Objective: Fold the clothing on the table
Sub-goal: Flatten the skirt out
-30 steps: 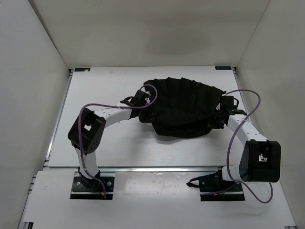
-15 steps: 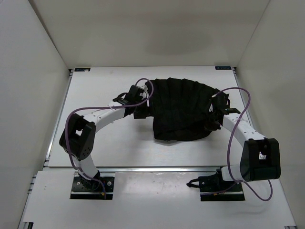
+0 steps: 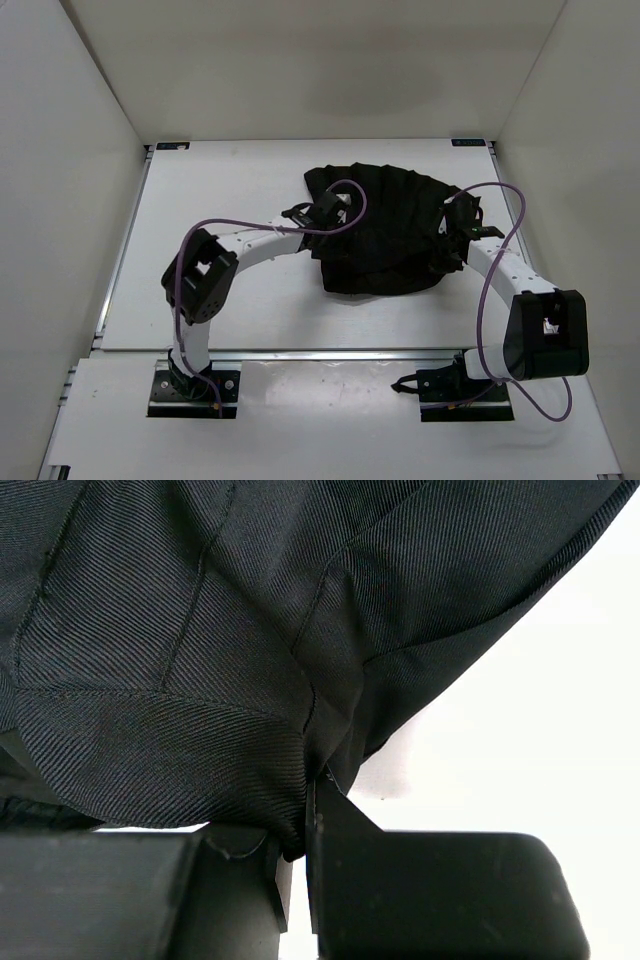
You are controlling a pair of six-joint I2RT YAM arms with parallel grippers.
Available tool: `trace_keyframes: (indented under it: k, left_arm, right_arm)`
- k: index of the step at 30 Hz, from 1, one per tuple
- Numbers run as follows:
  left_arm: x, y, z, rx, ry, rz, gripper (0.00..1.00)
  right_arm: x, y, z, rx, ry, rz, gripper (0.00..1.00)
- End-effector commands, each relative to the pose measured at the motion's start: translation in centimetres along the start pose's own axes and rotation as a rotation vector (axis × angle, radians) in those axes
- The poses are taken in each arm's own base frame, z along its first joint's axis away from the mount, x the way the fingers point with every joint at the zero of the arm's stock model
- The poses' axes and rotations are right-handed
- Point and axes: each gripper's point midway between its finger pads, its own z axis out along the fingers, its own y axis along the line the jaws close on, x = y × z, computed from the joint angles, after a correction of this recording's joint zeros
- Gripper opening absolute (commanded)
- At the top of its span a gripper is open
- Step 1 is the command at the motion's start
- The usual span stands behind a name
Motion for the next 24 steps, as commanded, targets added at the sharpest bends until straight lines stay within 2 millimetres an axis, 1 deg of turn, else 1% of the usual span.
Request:
trace_keyframes:
  k: [1,2,4,8,10,11,12,13,14,16,17,18,19,20,21,22,23,24]
  left_arm:
    - [-0.7,1.1,0.4,-0.082,-0.011,-0.023,0.77]
    - [-0.8,1.7,0.5,-0.115,-0.015,-0.027,0.78]
    - [-0.6,2.1,1.5,-0.13,-0.004,-0.041,0.79]
    - [-0.6,2.3,2.6,-0.143,-0.002,-0.056,0.76]
    - [-1.1,2.1,2.9,-0.144,-0.012,-0.063,0.72]
    - [-1.0,2.2,3.1,-0.146,-0.008,-0.062,0.68]
    - [-0.8,2.3,3.4,-0.153,-0.004,-0.066,0.58]
    - [-0.8,2.1,3.4,-0.148,0.0,-0.07,0.53]
    - [-0.9,2.2,3.4,-0.151,-0.003,-0.078,0.43]
    - [-0.9,2.4,3.7,-0.149,0.004,-0.081,0.18]
    - [-0.9,2.3,3.7,-0.149,0.003,-0.092,0.11]
    - [-1.0,2.3,3.6,-0.151,0.006,-0.089,0.0]
    - [-1.5,2.1,3.4,-0.148,-0.006,-0.093,0.0]
    - [-1.5,2.2,3.2,-0.148,-0.001,-0.088,0.0]
    - [-2.1,1.9,2.9,-0.139,-0.015,-0.086,0.0]
    - [-2.7,2.3,2.5,-0.135,-0.024,-0.09,0.0]
    - [-3.1,2.5,2.3,-0.128,-0.025,-0.106,0.0]
    - [-3.8,2.3,1.5,-0.109,-0.04,-0.113,0.0]
  right_arm:
    - [-2.0,0.4,-0.8,-0.019,-0.076,-0.012,0.0]
    - [-2.0,0.7,-0.8,-0.027,-0.077,-0.021,0.01]
    - [-2.2,0.5,-0.9,-0.027,-0.087,-0.017,0.0]
    - [-2.2,0.4,-0.9,-0.034,-0.087,-0.027,0.01]
    - [-1.8,0.3,-0.7,-0.032,-0.08,-0.03,0.0]
    - [-2.2,0.5,-0.9,-0.04,-0.09,-0.035,0.01]
    - [-1.8,0.3,-0.8,-0.03,-0.079,-0.04,0.01]
    - [-1.9,0.3,-0.8,-0.035,-0.082,-0.045,0.0]
    - [-1.9,0.3,-0.8,-0.034,-0.084,-0.04,0.0]
    - [-2.2,0.0,-1.1,-0.031,-0.097,-0.038,0.0]
    - [-2.2,-0.2,-1.0,-0.026,-0.097,-0.03,0.0]
    - [-2.4,-0.4,-1.2,-0.023,-0.104,-0.032,0.0]
    - [-2.2,-0.7,-1.2,-0.015,-0.095,-0.031,0.0]
    - [-2.6,-1.1,-1.3,-0.004,-0.106,-0.017,0.0]
    - [-3.0,-1.5,-1.5,0.011,-0.118,-0.022,0.0]
    - [-3.4,-1.7,-1.7,0.023,-0.126,-0.025,0.0]
    - [-3.1,-2.2,-1.6,0.031,-0.111,-0.024,0.0]
    - [-3.9,-2.5,-1.8,0.041,-0.127,-0.033,0.0]
